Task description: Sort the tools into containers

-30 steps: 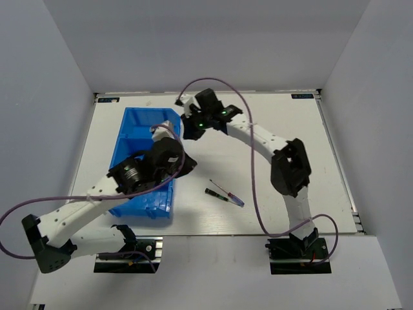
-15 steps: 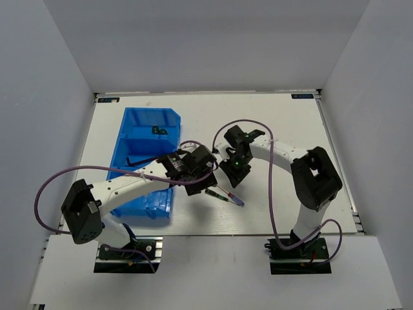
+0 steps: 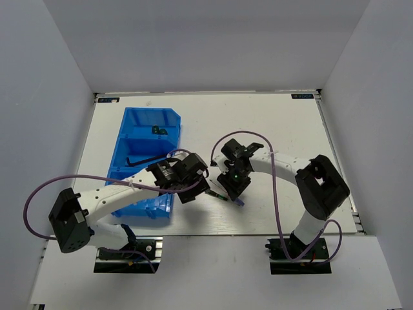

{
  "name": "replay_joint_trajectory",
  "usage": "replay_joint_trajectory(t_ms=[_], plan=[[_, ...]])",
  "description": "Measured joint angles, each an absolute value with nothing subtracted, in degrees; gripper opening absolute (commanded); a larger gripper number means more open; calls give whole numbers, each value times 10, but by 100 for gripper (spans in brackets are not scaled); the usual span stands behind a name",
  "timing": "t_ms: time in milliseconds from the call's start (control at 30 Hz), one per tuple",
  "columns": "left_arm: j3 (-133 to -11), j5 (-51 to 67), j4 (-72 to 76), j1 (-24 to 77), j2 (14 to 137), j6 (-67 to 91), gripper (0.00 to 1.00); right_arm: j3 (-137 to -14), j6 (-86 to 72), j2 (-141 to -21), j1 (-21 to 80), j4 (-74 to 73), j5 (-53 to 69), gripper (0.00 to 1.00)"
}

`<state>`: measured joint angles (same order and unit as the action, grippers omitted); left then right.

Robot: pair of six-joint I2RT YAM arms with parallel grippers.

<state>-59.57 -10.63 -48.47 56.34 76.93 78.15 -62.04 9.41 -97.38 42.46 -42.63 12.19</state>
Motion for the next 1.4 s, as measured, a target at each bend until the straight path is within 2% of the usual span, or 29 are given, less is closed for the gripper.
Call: replay_joint_trajectory(t_ms=[233, 400, 500, 533, 567, 600, 767, 867, 967, 1133, 1233, 1400], plan=[[-588, -110, -493, 567, 754, 795, 68, -620, 87, -993, 454, -395, 81, 44], [-587, -114, -497, 574, 753, 799, 68, -623, 84, -1008, 455, -387, 59, 36], [-587, -116, -500, 575, 750, 801, 67, -624, 86, -1011, 455, -385, 49, 24], [-587, -116, -502, 575, 748, 802, 67, -625, 88, -1013, 455, -385, 48, 9], [-587, -117, -502, 576, 746, 802, 66, -626, 91, -1014, 455, -386, 49, 2], [-587, -117, -502, 576, 745, 803, 64, -628, 93, -1015, 454, -387, 52, 0], [-588, -139, -480, 588, 720, 765, 50, -660, 117, -1034, 453, -398, 111, 0], [-595, -150, -411, 597, 661, 676, 47, -724, 158, -1044, 453, -432, 196, 0], [-625, -160, -356, 602, 599, 590, 47, -844, 202, -1066, 457, -467, 292, 0], [-646, -154, -268, 604, 506, 480, 57, -1028, 233, -1131, 482, -459, 442, 0], [-646, -142, -244, 604, 479, 449, 60, -1045, 220, -1158, 517, -424, 480, 0], [-646, -123, -233, 604, 476, 425, 60, -1046, 158, -1205, 588, -327, 470, 0]])
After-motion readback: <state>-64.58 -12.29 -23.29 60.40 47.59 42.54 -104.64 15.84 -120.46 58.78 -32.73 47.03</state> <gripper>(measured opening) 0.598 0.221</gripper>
